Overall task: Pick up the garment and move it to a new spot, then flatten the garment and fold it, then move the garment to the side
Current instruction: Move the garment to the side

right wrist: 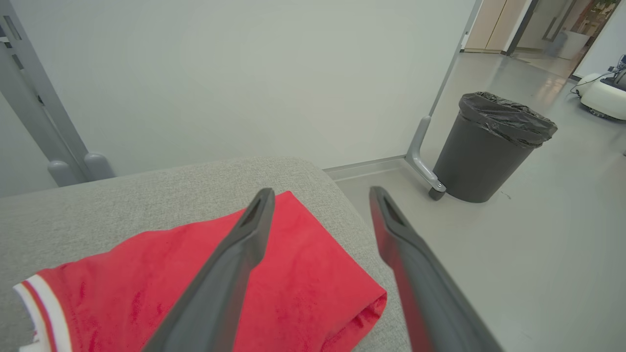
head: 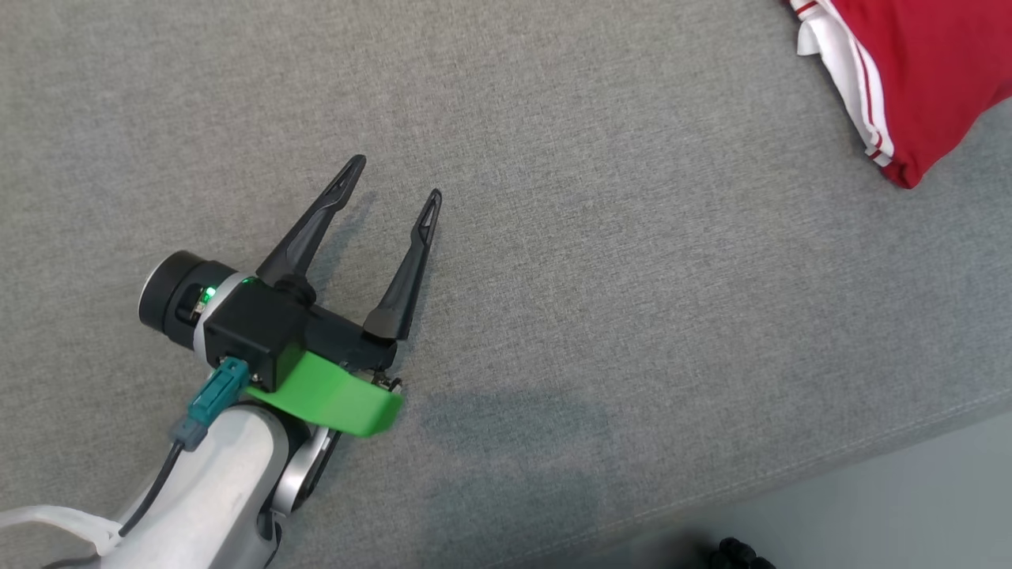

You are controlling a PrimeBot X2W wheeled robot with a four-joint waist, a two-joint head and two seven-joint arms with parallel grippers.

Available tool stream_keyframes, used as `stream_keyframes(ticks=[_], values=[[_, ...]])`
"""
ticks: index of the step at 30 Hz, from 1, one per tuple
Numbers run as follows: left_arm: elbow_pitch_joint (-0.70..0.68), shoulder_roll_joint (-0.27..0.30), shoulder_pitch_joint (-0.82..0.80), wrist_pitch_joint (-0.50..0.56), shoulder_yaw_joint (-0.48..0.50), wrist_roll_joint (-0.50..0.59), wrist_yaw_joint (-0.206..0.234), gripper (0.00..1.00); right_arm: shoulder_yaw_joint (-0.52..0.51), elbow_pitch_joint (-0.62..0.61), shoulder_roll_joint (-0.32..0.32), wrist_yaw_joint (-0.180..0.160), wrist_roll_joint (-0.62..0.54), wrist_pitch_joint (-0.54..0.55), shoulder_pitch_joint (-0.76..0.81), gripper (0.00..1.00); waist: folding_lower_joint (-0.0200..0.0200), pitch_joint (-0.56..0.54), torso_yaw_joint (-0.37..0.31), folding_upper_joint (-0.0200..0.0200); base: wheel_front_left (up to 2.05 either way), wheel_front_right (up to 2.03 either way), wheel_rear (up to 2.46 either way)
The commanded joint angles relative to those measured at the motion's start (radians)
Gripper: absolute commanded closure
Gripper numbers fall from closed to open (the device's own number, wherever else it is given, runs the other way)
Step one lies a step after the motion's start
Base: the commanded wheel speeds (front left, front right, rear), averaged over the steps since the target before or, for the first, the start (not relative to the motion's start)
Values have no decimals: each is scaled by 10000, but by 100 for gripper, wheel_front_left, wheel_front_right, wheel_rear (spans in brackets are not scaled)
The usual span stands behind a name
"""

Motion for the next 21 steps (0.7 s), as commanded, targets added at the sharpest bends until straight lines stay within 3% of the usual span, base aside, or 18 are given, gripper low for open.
stream_keyframes(ticks=[1,9,21], values=[[82,-39,164,-143,43,-92,19,0,-69,-244,56,-13,-223,-22,293,0,-1,-464,-5,0,0,0,0],[432,-175,561,-536,208,-383,97,0,88,-1341,16,-13,-608,-24,1028,0,-1,-1561,116,0,0,0,0],[883,-296,1932,-877,852,-951,434,0,863,-3072,-185,-13,-64,-23,3022,0,-1,-3733,551,0,0,0,0]])
